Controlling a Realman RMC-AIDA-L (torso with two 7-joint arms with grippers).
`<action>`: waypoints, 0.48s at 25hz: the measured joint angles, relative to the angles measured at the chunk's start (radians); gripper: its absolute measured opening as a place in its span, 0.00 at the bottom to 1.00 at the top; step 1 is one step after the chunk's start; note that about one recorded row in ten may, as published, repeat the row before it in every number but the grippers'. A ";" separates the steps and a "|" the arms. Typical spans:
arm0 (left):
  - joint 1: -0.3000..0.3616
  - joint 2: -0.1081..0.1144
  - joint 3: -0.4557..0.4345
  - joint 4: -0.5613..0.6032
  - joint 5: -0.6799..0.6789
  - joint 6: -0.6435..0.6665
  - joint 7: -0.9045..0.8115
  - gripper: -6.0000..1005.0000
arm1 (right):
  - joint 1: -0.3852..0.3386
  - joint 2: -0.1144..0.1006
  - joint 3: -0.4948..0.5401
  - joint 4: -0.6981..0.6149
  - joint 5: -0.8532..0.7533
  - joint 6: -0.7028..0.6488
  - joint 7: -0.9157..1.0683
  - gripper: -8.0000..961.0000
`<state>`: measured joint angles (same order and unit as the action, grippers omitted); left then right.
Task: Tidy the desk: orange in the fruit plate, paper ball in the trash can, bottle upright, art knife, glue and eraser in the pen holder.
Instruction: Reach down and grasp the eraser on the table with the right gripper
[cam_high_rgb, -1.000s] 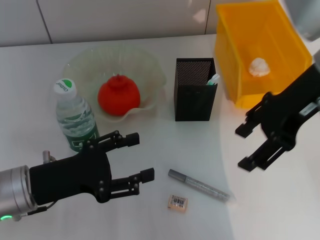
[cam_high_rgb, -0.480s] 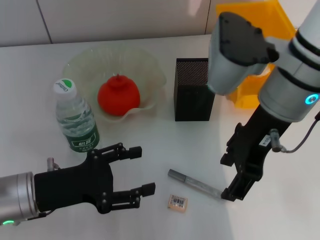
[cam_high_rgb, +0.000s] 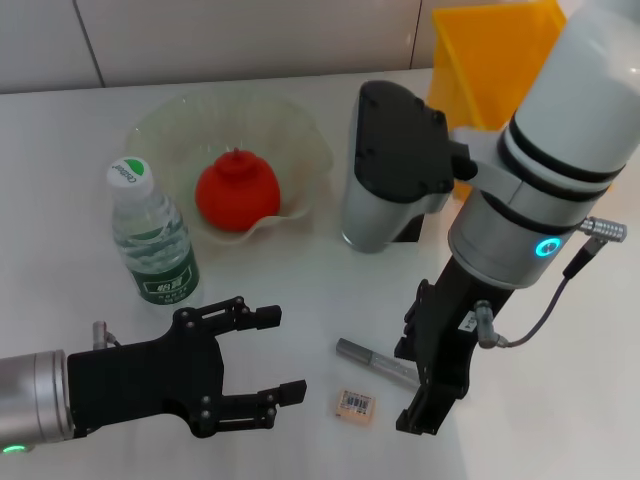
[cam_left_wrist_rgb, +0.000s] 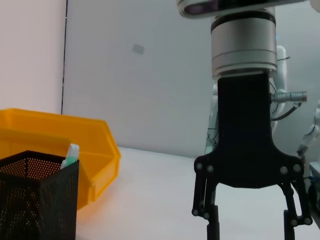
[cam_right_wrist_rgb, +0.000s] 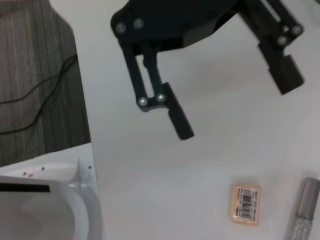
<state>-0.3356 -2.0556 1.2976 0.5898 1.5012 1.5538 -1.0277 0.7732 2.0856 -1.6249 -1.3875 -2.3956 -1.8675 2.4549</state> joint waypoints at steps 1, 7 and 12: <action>0.000 0.000 0.000 0.000 0.000 0.000 0.000 0.81 | 0.000 0.000 0.000 0.000 0.000 0.000 0.000 0.79; -0.003 -0.004 0.001 -0.004 0.001 -0.017 0.011 0.81 | 0.005 0.000 -0.061 0.012 0.003 0.042 -0.002 0.79; 0.002 -0.001 0.007 -0.005 0.003 -0.037 0.019 0.81 | 0.001 0.001 -0.109 0.007 -0.001 0.065 0.003 0.79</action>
<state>-0.3339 -2.0568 1.3044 0.5848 1.5042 1.5166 -1.0085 0.7738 2.0862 -1.7337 -1.3803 -2.3964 -1.8026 2.4577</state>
